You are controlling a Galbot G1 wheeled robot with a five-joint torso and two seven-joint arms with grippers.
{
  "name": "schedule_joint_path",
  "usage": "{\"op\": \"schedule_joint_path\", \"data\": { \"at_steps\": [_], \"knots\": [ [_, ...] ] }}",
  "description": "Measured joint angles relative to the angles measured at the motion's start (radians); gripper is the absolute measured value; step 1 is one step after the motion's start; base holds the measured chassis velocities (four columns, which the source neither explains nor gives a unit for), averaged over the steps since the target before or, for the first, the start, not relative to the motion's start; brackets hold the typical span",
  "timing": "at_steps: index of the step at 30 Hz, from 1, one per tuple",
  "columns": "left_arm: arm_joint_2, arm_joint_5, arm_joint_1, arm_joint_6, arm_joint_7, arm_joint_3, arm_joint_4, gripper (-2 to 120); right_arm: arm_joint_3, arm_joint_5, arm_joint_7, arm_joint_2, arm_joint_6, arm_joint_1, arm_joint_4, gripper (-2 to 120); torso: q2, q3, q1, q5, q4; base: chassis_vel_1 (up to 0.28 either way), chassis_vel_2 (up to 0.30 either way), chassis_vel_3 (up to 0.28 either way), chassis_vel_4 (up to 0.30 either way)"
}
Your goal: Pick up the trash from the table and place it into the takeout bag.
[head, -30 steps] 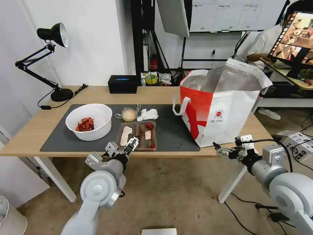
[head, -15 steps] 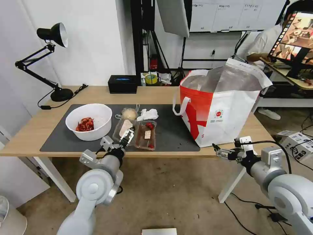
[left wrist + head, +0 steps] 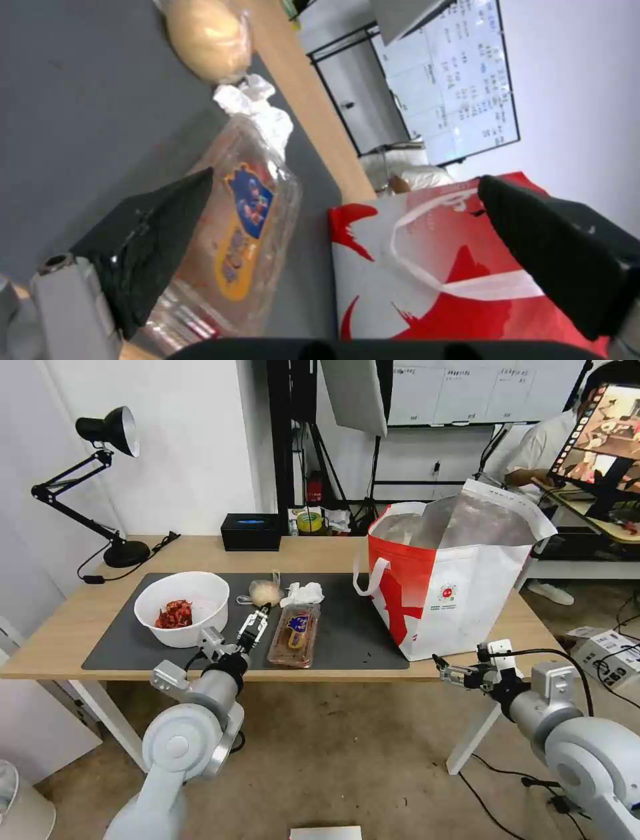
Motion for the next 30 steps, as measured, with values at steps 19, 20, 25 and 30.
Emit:
{"op": "schedule_joint_path", "data": {
  "at_steps": [19,20,25,30],
  "knots": [
    [0.247,0.722,-0.146,0.044,0.387,0.192,0.163,96,0.003,0.136,-0.027,0.001,0.153,0.010,0.009,100,0.000,0.000,0.000,0.0000,-0.0001,0.000,0.000,0.000,0.000],
    [0.247,0.722,-0.146,0.044,0.387,0.192,0.163,96,0.003,0.136,-0.027,0.001,0.153,0.010,0.009,100,0.000,0.000,0.000,0.0000,-0.0001,0.000,0.000,0.000,0.000],
    [0.336,0.954,-0.171,-0.025,0.570,0.210,0.234,86,-0.009,0.251,-0.030,0.006,0.187,0.025,0.012,100,0.000,0.000,0.000,-0.0001,-0.0001,0.000,0.000,0.000,0.000],
    [0.411,1.011,-0.175,-0.049,0.781,0.194,0.272,68,-0.042,0.346,-0.045,0.010,0.223,0.060,0.007,100,0.000,0.000,0.000,0.0000,0.0001,0.000,0.000,0.000,0.000]
  ]
}}
